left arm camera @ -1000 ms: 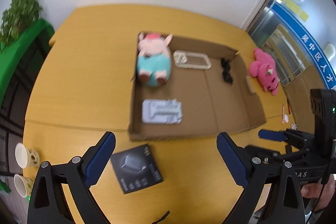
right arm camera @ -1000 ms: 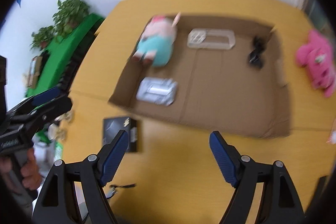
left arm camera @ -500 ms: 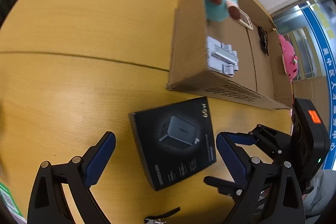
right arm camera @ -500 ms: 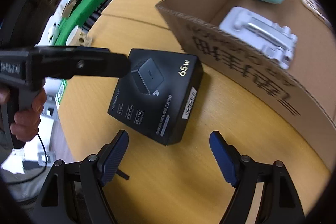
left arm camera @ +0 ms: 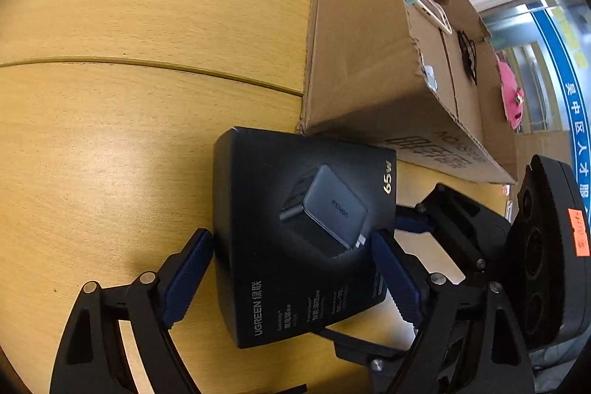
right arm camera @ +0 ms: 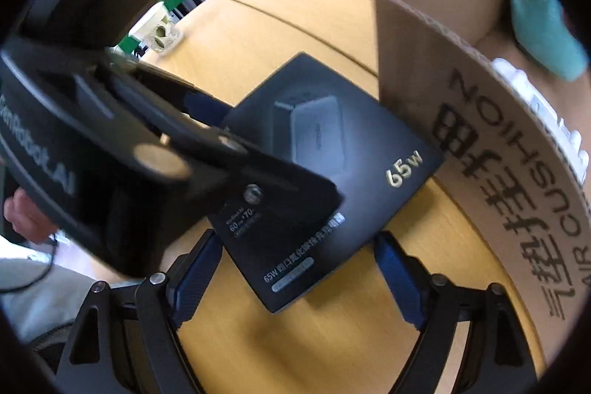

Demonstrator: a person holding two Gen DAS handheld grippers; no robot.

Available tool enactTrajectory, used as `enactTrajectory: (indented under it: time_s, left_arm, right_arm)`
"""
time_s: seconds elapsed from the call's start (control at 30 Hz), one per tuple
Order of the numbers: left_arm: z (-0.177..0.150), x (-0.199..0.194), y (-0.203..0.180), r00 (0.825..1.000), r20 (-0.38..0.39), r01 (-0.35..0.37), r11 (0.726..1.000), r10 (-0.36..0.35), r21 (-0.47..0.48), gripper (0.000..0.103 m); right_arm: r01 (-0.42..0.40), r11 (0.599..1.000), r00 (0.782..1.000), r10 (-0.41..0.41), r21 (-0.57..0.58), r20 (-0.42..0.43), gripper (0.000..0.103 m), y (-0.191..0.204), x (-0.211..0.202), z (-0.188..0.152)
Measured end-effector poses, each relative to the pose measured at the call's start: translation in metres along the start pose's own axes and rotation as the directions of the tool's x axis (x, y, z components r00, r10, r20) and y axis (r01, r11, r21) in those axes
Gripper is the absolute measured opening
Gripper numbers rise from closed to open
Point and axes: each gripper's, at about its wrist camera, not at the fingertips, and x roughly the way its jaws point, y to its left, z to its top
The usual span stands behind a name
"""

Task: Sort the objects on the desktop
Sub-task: 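Close the left gripper on the charger box and lift it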

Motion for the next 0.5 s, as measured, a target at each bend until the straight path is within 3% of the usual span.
enactTrajectory:
  time_s: [0.27,0.5]
  left_arm:
    - [0.001,-0.015,-0.004,0.998,0.051,-0.036,0.999,0.038,-0.025,0.079]
    - [-0.012,-0.079,-0.028,0.979,0.184,-0.086,0.996,0.087,-0.01,0.08]
  right_arm:
    - [0.016,1.0,1.0,-0.016,0.019,0.014,0.082,0.01,-0.005,0.001]
    - [-0.008,1.0,0.993,0.005,0.025,0.118,0.082,0.035,-0.052,0.007]
